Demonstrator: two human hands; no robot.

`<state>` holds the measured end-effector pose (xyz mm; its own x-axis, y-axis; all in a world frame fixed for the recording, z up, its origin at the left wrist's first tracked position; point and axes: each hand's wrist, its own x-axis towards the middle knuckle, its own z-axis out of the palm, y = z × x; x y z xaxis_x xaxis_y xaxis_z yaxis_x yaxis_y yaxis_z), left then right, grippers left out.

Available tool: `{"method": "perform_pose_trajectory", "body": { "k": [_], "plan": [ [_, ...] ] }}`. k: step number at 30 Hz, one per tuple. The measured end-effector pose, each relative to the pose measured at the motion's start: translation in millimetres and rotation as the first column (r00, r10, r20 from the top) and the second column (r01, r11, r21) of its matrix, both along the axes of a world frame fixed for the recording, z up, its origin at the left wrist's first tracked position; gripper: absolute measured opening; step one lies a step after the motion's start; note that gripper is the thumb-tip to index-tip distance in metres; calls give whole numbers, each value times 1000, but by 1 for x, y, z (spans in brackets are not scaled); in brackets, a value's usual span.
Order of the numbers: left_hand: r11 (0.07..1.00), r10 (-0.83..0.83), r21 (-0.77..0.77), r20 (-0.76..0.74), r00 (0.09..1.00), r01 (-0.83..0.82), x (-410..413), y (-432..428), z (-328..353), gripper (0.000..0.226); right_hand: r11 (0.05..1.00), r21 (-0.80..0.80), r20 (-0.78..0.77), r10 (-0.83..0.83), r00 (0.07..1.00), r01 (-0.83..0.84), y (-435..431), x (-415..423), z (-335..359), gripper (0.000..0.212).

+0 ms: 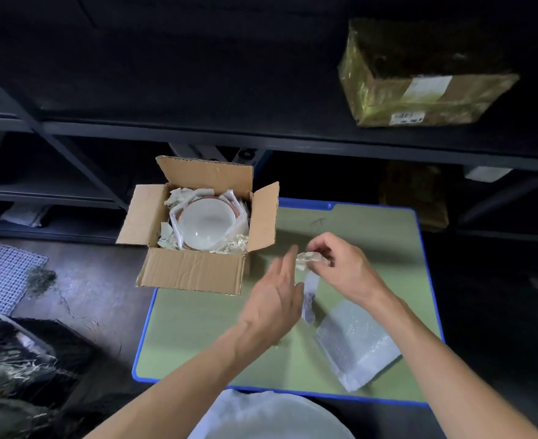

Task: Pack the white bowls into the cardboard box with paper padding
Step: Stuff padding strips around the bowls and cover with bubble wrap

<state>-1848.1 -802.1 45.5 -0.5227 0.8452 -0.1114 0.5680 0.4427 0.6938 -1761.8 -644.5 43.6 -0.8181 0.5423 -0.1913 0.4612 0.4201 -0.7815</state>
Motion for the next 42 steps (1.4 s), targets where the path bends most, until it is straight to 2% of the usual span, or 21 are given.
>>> {"method": "perform_pose_trajectory", "body": {
  "k": [3, 10, 13, 16, 20, 22, 28, 31, 39, 42],
  "plan": [
    [997, 2, 77, -81, 997, 4, -4, 3, 18, 46, 997, -72, -65, -28, 997, 23, -8, 2, 22, 21],
    [981, 39, 194, -118, 992, -15, -48, -12, 67, 18, 999, -19, -156, 28, 987, -31, -26, -26, 60, 14],
    [981, 78, 189, -178, 981, -44, -75, -17, 77, 19, 996, 59, -162, 69, 984, -60, -32, -48, 73, 12],
    [983, 90, 175, -202, 975, -54, -104, -16, 76, 21, 997, 71, -145, 13, 989, -2, -38, -72, 77, 14],
    [982, 22, 188, -228, 974, 22, -142, -3, 65, 25, 984, 126, -119, -111, 987, 126, -46, -105, 77, 9],
    [986, -22, 159, -216, 976, 57, -163, 8, 58, 26, 963, 206, -82, -158, 984, 172, -45, -121, 75, 6],
    [986, -139, 51, -248, 959, 156, -205, 23, 33, 24, 908, 397, 50, -169, 984, 136, -46, -160, 52, 9],
    [981, -172, 47, -250, 953, 190, -213, 16, 22, 22, 878, 459, 67, -183, 981, 133, -51, -167, 41, 10],
    [985, -100, 122, -193, 976, 125, -212, 6, 8, 26, 836, 495, 5, -274, 962, 236, -62, -185, 33, 6],
    [989, -77, 109, -208, 975, 102, -210, 3, 3, 28, 773, 615, 46, -234, 971, 157, -69, -185, 29, 11]
  ]
}}
